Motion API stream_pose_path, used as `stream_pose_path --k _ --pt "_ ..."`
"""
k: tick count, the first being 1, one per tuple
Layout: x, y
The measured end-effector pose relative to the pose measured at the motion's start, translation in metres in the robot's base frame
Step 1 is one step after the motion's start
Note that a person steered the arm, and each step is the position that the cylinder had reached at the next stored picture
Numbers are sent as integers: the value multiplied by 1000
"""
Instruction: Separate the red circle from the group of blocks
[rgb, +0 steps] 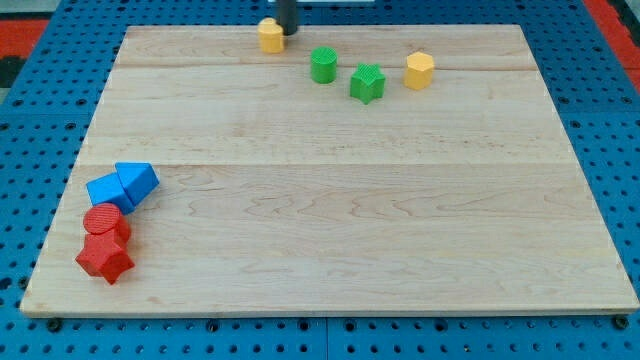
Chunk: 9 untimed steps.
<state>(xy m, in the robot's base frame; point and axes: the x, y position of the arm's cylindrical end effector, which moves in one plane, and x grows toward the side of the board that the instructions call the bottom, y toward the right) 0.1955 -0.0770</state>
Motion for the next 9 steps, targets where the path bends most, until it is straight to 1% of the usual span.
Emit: stream_pose_path --k 1,2,3,4,6,8,9 --pt "43 -70" --pt "82 -102" --pt "89 -96" --pt "105 -66" --pt "253 23" --pt "259 23" --pt "287 24"
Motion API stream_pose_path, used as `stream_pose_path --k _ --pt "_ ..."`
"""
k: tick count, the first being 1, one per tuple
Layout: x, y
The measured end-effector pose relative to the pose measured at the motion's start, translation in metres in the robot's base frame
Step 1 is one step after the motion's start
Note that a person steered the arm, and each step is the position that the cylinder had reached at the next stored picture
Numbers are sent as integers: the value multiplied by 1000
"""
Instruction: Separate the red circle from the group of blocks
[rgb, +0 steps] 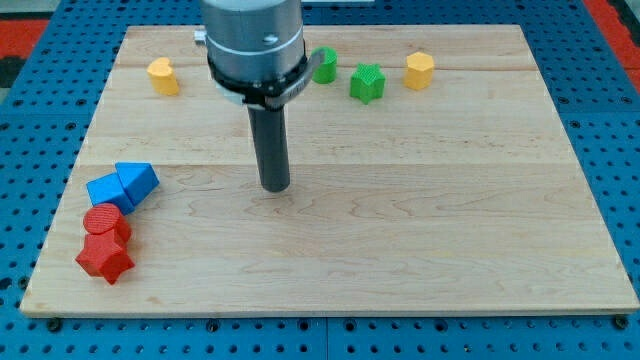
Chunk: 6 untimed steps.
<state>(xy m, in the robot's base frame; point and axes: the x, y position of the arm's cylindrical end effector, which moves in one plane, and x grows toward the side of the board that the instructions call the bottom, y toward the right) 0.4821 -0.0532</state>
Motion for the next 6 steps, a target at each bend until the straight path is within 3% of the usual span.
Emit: stream_pose_path --k 2,3,4,5,6 --pt "29 -32" --pt "66 -37" --pt "120 -95" --pt "137 -153" --pt "121 -199"
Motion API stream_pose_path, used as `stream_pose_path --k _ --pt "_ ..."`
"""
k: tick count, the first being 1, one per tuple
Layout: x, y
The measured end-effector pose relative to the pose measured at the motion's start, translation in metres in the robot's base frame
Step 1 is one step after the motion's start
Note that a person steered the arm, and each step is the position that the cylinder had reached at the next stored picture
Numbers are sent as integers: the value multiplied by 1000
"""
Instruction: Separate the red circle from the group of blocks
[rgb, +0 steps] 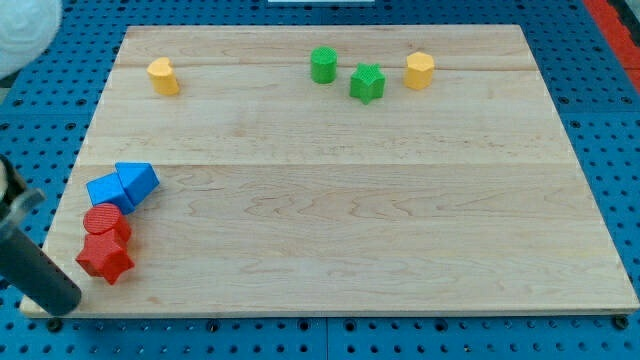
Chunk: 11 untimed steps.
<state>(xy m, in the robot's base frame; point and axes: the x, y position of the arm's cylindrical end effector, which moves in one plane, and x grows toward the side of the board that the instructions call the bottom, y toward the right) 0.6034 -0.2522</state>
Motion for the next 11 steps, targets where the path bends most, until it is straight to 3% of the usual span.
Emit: stream_pose_path --k 1,3,5,8,11 --pt "-40 4" --pt "-70 78" --pt "-103 38" --pt "-175 38" --pt "-208 75"
